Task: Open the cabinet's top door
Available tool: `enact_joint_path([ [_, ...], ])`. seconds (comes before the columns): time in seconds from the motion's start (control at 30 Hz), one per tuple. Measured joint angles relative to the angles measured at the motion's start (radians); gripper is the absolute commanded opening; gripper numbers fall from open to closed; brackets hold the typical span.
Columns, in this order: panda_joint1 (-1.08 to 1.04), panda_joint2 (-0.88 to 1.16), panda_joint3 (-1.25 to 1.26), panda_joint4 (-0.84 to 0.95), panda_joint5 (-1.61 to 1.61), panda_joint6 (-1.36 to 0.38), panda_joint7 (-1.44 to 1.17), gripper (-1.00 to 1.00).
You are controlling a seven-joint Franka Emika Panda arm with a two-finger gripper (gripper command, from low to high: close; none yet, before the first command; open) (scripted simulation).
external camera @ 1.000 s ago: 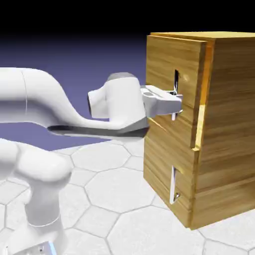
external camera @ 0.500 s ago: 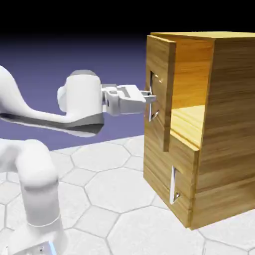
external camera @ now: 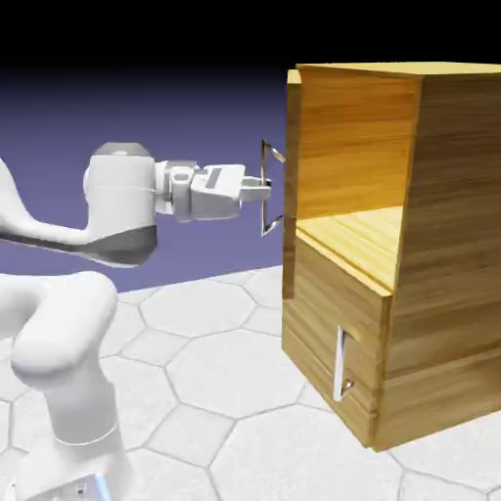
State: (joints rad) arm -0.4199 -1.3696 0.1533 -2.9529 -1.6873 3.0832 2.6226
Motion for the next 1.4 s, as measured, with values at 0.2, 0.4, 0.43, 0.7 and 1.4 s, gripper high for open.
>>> enact_joint_path([
  [0.2,0.117,-0.083,0.014,-0.073,0.26,-0.145,-0.245,-1.0],
  [0.4,0.291,-0.189,0.117,-0.117,0.501,-0.401,-0.394,-1.0],
  [0.43,0.317,-0.203,0.144,-0.119,0.538,-0.444,-0.408,-1.0],
  [0.7,0.423,-0.267,0.387,-0.09,0.819,-0.709,-0.483,-1.0],
  [1.4,0.149,-0.098,0.971,0.524,1.265,-1.562,-0.47,-1.0],
])
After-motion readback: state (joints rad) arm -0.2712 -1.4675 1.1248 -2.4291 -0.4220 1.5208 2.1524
